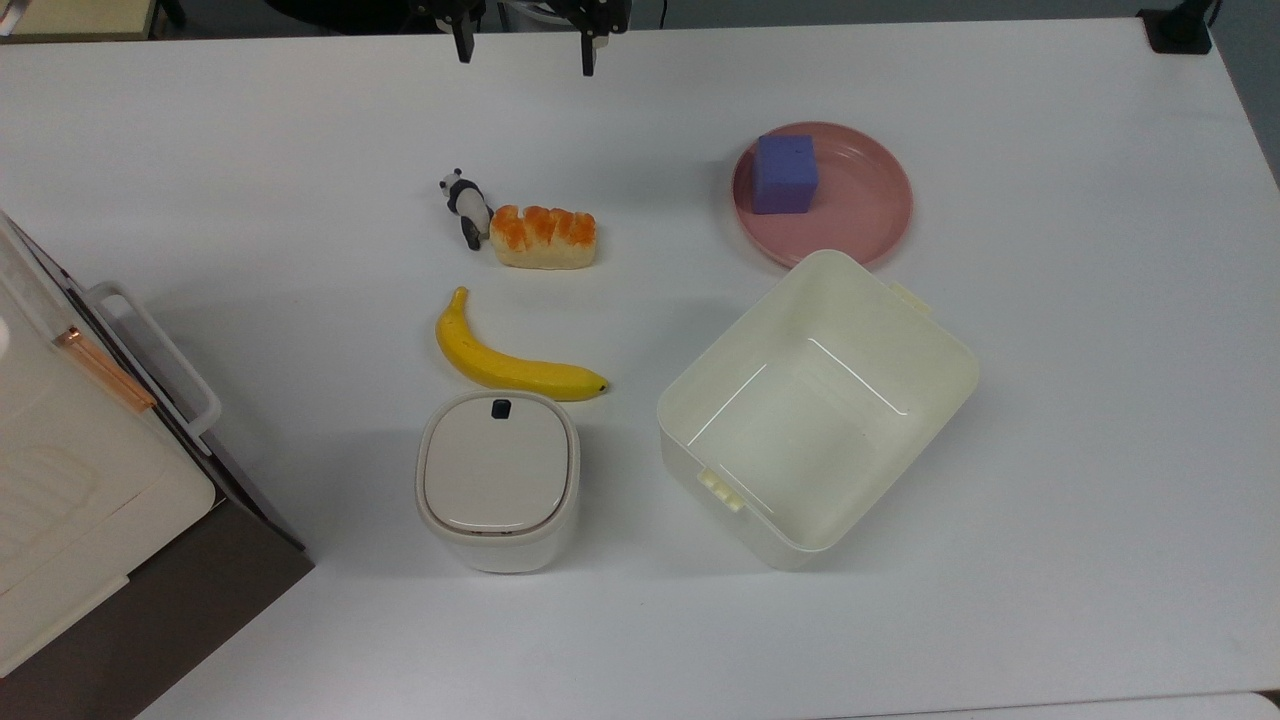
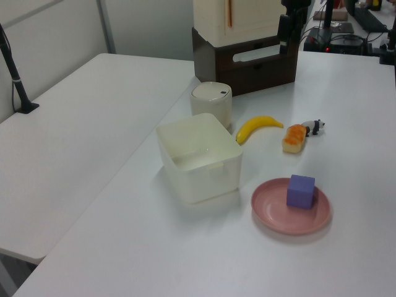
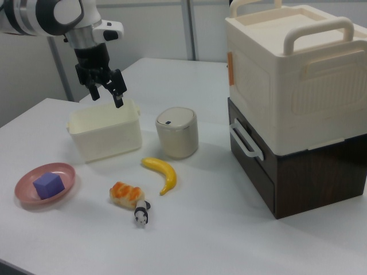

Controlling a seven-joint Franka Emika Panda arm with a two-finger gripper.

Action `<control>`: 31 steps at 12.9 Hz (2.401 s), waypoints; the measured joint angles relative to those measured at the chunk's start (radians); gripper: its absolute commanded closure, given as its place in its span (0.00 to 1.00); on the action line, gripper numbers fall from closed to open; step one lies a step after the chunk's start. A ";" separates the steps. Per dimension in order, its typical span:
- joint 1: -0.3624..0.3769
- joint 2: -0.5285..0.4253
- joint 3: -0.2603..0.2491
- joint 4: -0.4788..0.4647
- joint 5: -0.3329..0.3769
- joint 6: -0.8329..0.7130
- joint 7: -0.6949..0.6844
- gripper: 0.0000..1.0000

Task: Slide the drawer open

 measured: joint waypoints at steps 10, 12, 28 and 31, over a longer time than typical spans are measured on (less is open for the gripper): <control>0.000 0.004 0.000 0.000 0.000 0.000 0.001 0.00; 0.000 0.004 0.000 0.000 0.000 0.000 0.001 0.00; 0.016 0.079 0.002 0.059 -0.015 0.013 0.005 0.00; 0.015 0.061 0.002 0.059 -0.015 0.013 0.010 0.00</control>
